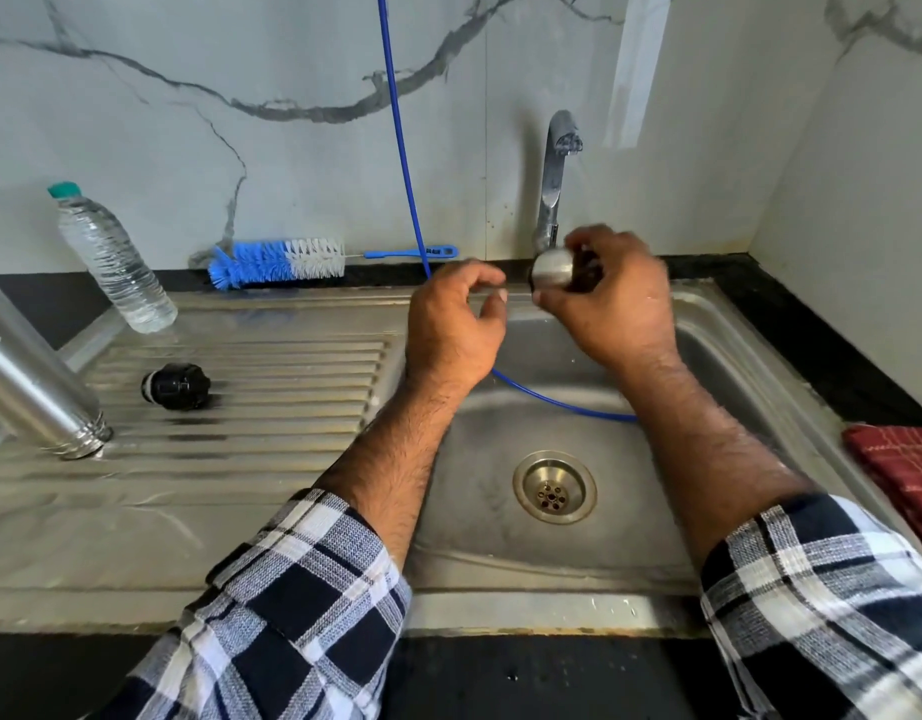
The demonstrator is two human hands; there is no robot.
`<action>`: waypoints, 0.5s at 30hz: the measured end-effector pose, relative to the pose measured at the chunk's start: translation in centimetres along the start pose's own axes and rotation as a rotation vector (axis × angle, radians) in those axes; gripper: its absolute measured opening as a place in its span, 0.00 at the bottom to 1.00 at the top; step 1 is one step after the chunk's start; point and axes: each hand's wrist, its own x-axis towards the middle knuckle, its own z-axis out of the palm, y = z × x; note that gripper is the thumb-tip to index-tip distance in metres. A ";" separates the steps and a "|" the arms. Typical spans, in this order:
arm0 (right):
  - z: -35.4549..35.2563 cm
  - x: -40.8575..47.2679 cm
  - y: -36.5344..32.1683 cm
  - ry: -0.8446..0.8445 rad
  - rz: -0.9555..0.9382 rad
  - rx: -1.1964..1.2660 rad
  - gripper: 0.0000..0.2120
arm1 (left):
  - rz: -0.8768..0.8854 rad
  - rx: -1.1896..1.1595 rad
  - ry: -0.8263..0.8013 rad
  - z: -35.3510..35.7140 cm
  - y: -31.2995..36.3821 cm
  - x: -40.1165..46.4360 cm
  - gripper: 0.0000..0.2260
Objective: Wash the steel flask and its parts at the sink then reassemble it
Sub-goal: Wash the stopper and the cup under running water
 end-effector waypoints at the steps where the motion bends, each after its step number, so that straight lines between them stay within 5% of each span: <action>1: -0.1 0.0 -0.1 0.016 -0.006 0.009 0.25 | 0.009 0.011 0.044 0.0 -0.4 0.1 0.06; 5: 0.6 -0.9 0.9 -0.383 0.199 -0.168 0.29 | -0.351 0.090 -0.215 0.4 -2.2 -0.8 0.11; 8: 0.5 -0.4 0.9 -0.298 0.182 -0.087 0.30 | -0.294 0.101 -0.222 0.0 -1.7 -0.4 0.12; 12: 1.2 -1.0 1.4 -0.441 0.194 -0.180 0.29 | -0.334 0.126 -0.392 0.2 -1.7 -1.1 0.11; 15: 0.5 -0.3 0.5 -0.145 0.086 -0.069 0.25 | -0.126 0.002 -0.196 0.3 -0.4 -0.6 0.10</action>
